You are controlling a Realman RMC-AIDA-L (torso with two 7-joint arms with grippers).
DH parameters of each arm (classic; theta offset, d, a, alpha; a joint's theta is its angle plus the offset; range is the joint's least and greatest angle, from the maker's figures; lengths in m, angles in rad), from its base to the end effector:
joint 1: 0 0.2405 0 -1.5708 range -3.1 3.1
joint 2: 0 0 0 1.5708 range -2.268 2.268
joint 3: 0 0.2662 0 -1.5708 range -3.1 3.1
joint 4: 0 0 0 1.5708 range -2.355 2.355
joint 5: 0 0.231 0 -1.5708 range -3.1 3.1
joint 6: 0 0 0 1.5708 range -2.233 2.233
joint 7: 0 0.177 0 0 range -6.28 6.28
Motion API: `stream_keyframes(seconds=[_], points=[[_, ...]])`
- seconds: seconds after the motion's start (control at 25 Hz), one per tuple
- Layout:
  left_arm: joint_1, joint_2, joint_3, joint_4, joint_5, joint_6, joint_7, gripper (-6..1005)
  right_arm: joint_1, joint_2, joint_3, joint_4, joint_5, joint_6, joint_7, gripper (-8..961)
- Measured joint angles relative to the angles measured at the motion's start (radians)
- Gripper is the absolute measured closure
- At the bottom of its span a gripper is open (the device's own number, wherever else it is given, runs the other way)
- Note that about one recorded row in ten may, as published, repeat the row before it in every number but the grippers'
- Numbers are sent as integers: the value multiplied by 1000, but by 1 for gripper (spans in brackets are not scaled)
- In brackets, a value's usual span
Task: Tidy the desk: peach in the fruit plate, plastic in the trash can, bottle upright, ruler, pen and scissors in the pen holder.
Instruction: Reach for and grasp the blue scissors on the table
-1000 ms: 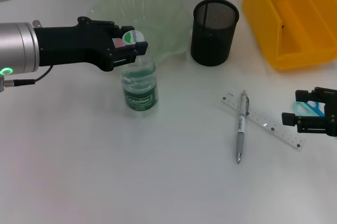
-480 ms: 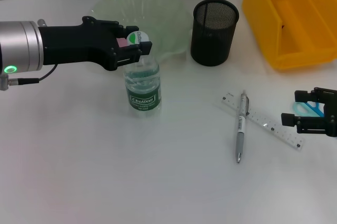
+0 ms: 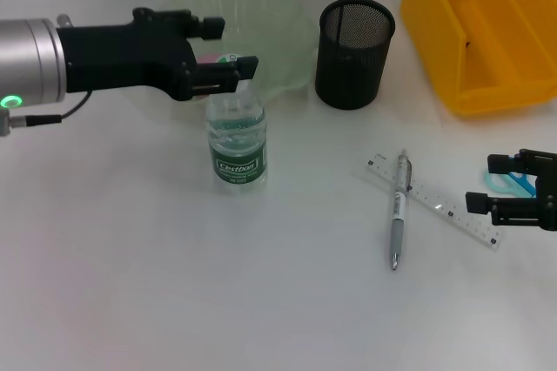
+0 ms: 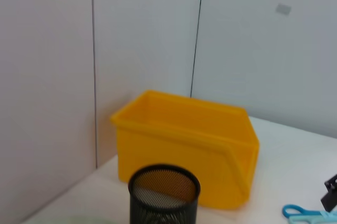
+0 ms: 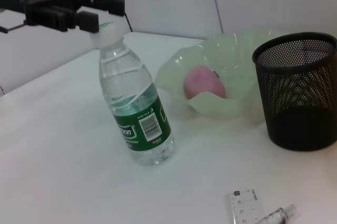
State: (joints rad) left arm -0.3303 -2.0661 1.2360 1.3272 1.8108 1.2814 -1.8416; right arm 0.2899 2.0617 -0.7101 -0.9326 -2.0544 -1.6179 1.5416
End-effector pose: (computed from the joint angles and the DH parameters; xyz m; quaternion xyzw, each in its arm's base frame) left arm -0.1813 0.3825 0.0023 -0.9473 -0.1622 -0.1871 0.2034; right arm 0.3331 0.3116 0.0182 -0.9253 0.2908 0.1686 0.1757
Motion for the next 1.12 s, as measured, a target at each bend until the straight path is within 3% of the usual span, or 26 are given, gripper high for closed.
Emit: stream_keyframes(seconds=[0.04, 0.16, 0.24, 0.32, 0.48, 0.56, 0.6, 0.64, 0.68, 0.76, 0.96, 1.04, 1.12], points=[[1, 0, -4, 13, 0, 0, 0, 291, 0, 0, 1, 0, 0, 0, 0, 181], [6, 0, -12, 39, -1, 1, 1, 211, 0, 0, 4, -7, 1, -1, 20, 183], [60, -3, -18, 129, -69, 3, 21, 157, 0, 0, 4, -22, 3, -2, 48, 184], [83, -4, -9, 153, -115, 7, 45, 157, 1, -1, 5, -45, 5, -3, 80, 185], [188, -4, 86, 132, -345, 74, 283, 158, 5, -4, 5, -141, 3, -17, 180, 188], [219, -4, 135, 76, -411, 124, 396, 158, 7, -6, 5, -214, 1, -42, 251, 189], [227, -5, 184, -22, -437, 180, 507, 158, 8, -8, 3, -255, -1, -58, 291, 190], [227, -5, 184, -22, -437, 180, 507, 158, 12, -10, 2, -297, -6, -71, 335, 190], [214, -7, 217, -140, -443, 212, 567, 158, 19, -14, -1, -353, -26, -86, 389, 191], [198, -8, 231, -206, -448, 217, 588, 158, 44, -25, -9, -451, -98, -120, 510, 192], [119, -8, 257, -450, -470, 225, 693, 157, 196, -53, -72, -636, -554, -256, 930, 195], [90, -9, 257, -512, -472, 226, 709, 158, 244, -42, -96, -654, -666, -308, 1001, 197], [68, -9, 258, -544, -473, 226, 711, 158, 270, -8, -152, -659, -737, -326, 1012, 198]])
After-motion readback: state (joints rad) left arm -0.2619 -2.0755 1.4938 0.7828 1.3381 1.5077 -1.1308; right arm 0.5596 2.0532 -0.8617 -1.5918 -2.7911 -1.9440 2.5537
